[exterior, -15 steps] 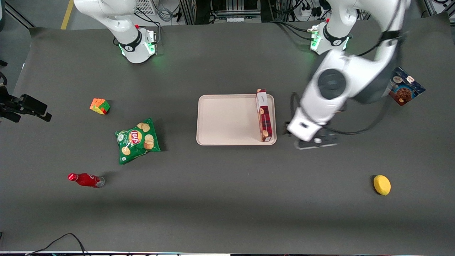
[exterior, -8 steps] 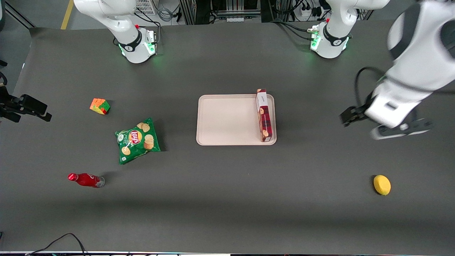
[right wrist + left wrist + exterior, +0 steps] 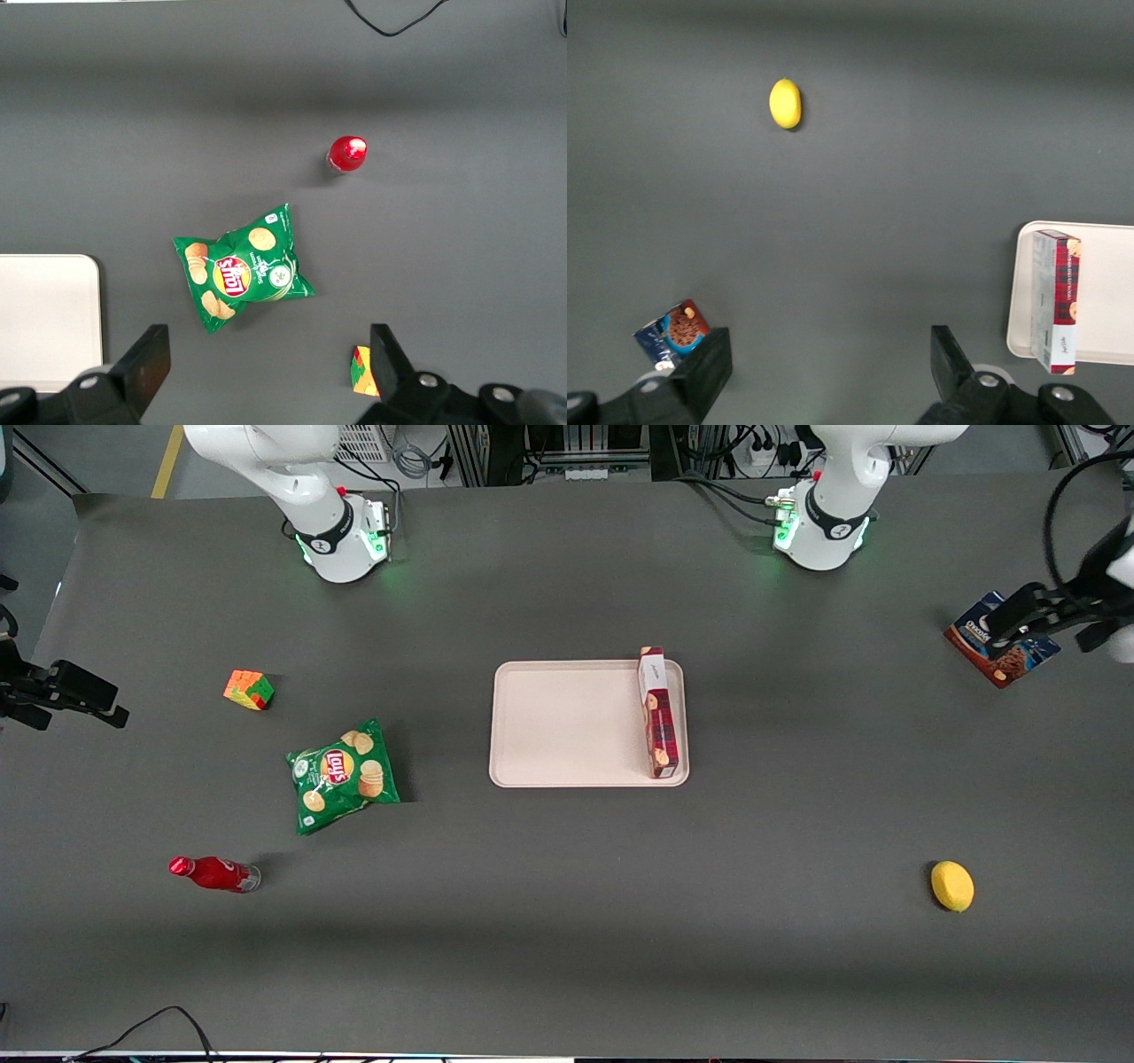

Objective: Place red cookie box on tray

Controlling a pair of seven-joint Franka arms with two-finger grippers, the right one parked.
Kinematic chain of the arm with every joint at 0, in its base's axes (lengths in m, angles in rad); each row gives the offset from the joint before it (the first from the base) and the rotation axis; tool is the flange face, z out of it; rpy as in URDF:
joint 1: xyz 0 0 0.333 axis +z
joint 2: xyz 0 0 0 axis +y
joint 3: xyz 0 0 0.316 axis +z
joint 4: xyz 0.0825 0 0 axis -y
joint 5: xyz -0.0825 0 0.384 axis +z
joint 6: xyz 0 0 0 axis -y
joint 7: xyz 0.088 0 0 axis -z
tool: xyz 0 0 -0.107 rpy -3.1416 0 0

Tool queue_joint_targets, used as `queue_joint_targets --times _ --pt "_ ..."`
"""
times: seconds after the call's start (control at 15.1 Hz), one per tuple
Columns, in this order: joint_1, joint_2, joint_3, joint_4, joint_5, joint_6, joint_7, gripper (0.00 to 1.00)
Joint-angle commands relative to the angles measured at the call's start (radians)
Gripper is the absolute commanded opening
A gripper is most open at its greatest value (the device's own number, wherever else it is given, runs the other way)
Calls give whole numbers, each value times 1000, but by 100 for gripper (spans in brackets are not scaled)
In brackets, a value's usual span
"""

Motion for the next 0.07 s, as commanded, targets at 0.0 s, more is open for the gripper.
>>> queue_joint_targets --times 0.0 --pt "23 -19 4 -6 -15 -36 32 100"
